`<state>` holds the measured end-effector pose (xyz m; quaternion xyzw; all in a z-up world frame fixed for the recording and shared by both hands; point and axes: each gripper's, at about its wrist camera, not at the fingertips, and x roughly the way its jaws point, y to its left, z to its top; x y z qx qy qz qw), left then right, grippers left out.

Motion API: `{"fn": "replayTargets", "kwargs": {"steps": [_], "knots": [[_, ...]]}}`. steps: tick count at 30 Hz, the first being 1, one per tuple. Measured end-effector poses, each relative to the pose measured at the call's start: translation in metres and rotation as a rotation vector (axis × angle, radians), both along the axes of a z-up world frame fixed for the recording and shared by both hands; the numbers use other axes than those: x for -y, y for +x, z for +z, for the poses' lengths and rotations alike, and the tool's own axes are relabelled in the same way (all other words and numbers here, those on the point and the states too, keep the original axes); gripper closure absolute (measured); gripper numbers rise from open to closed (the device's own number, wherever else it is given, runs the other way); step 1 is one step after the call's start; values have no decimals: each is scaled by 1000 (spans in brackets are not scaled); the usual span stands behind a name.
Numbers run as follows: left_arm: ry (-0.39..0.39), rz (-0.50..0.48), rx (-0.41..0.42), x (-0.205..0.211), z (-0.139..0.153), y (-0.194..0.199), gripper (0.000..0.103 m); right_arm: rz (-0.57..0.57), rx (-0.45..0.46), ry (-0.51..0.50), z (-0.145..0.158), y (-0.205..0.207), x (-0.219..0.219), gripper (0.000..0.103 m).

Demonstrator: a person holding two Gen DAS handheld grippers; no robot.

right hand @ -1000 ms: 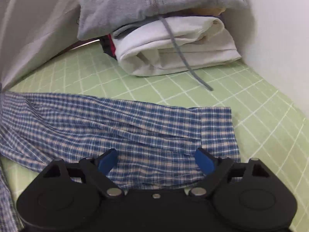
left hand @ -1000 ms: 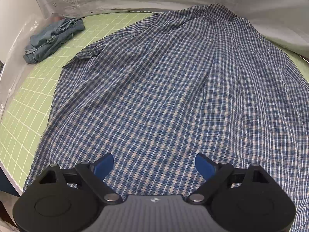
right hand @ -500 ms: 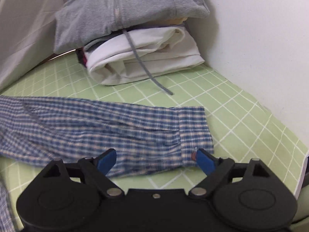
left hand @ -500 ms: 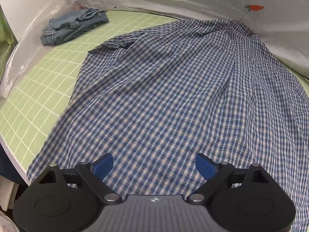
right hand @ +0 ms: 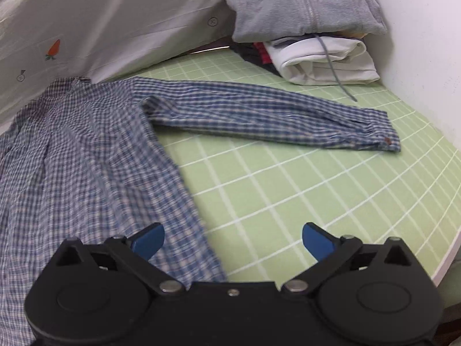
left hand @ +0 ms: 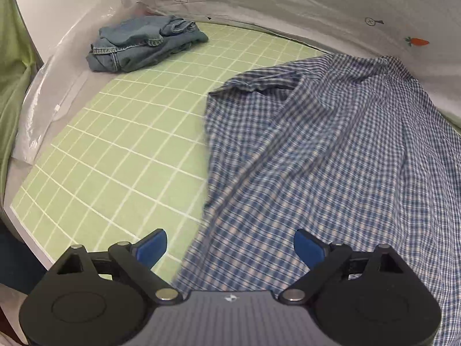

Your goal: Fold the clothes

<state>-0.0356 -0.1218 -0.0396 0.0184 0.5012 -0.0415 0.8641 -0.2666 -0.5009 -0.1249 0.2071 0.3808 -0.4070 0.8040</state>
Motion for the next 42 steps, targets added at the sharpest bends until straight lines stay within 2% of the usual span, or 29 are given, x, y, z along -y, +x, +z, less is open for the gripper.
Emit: {"fn": "replayTargets", "kwargs": {"steps": [3,7,12,14,19,23,26,28,31,32,38,40,42], "knots": [[3,-13,-1,-25,-2,26,9,14,20,27,-17,12,-43,0],[-36,-24,-6,-47,-7,61,9,2,23,46,-33,26,-90,0],[-60,-71,-6,-48,-13,104,10,-51,2,75,-43,39,-117,0],[-53,-97,-20,-44,-19,119,10,-79,3,88,-46,45,-120,0],[-65,-126,-51,-31,-35,145,20,-139,-2,98,-51,59,-110,0],[-12,-137,-38,-16,-47,157,28,-175,-13,73,-51,74,-93,0],[-14,-127,-24,-14,-49,167,31,-158,-32,63,-50,90,-84,0],[-2,-132,-8,-12,-49,171,39,-127,-53,59,-50,99,-82,0],[-6,-145,16,-13,-47,175,77,-85,-77,75,-56,107,-84,0],[-10,-150,21,-14,-46,177,96,-74,-83,83,-59,110,-85,0],[13,-163,51,-15,-39,185,101,-80,-79,131,-69,108,-86,0],[34,-155,100,-18,-27,190,101,-98,-66,142,-71,104,-85,0],[68,-155,185,-18,-7,194,101,-109,-61,137,-72,101,-85,0]]}}
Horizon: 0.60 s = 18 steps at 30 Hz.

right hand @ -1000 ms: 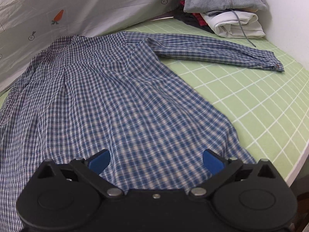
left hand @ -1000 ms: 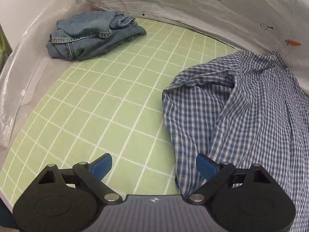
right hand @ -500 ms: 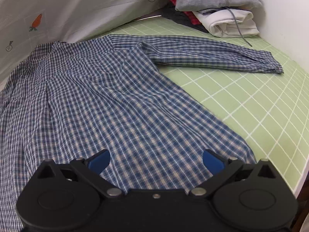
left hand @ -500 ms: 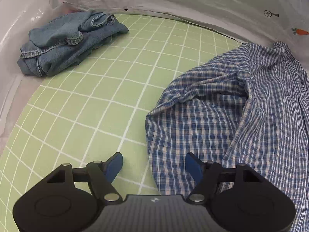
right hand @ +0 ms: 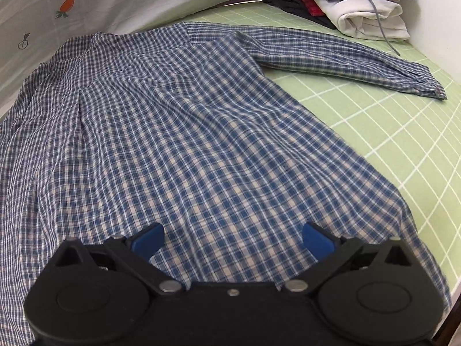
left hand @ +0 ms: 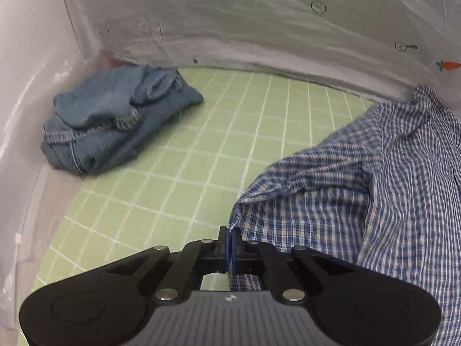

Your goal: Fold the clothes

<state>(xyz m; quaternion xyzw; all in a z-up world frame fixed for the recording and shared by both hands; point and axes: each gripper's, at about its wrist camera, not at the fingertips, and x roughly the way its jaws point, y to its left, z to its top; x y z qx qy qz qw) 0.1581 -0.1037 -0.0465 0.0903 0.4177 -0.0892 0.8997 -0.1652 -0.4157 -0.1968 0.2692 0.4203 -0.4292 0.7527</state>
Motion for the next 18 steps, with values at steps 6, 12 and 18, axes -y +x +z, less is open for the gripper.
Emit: {"fn": "replayTargets", "kwargs": {"steps": [6,12,18], "knots": [[69,-32,292,13,63,-2,101,-12,9,-13,-1,-2,2,0],[86,-215,265,51,48,-36,101,-2,2,-25,-2,0,0,0],[7,-336,-64,70,-14,-62,96,8,-7,-34,-3,1,-2,0]]}}
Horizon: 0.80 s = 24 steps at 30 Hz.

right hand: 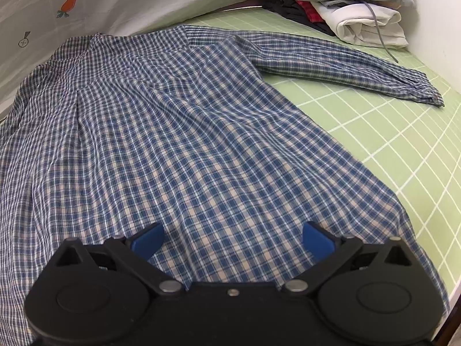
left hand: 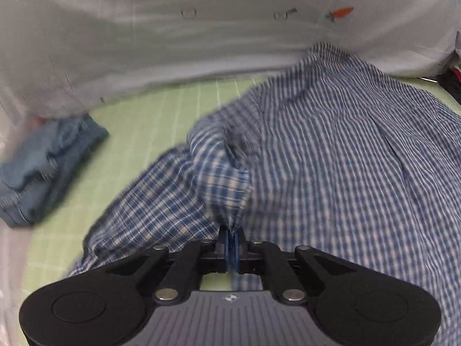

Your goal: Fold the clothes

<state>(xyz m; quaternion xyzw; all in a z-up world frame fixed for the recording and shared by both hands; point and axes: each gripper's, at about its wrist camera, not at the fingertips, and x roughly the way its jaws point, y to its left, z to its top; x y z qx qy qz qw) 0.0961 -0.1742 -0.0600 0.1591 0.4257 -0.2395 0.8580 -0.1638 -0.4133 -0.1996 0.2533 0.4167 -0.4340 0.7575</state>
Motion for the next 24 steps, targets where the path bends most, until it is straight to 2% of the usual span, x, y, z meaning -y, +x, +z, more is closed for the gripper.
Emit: {"fn": "replayTargets", "kwargs": {"steps": [1,2,3,6,7,9,10,13,15,17,18,20,22,24], "knots": [[-28,11,-55,-3,-5,0,94,3,-1,0,0,0,0,0],[-56,21,-105,-7,-9,0,88,3,-1,0,0,0,-1,0],[-90,33,-115,-13,-7,-1,81,4,-2,0,0,0,-1,0],[-155,88,-79,-36,8,2,63,10,-18,-5,0,3,-3,0],[-177,119,-68,-46,12,5,60,14,-24,-9,-1,5,-4,0],[-196,223,-47,-69,18,13,44,18,-23,-13,-1,6,-5,0],[-176,283,-40,-78,16,19,41,19,-23,-14,-1,6,-5,0],[-105,435,-47,-106,5,34,40,18,-20,-18,-1,6,-6,0],[-138,492,-76,-128,3,37,40,19,-20,-20,-2,6,-6,0],[-229,501,-95,-148,6,35,39,20,-19,-20,-2,5,-6,0],[-249,501,-94,-153,6,34,36,19,-19,-21,-2,5,-6,0],[-195,521,-79,-153,3,36,30,15,-18,-23,-2,5,-7,0],[-103,530,-87,-149,-7,36,30,11,-18,-26,-2,7,-8,0],[-86,526,-110,-146,-17,36,30,13,-16,-30,-2,8,-8,0]]}}
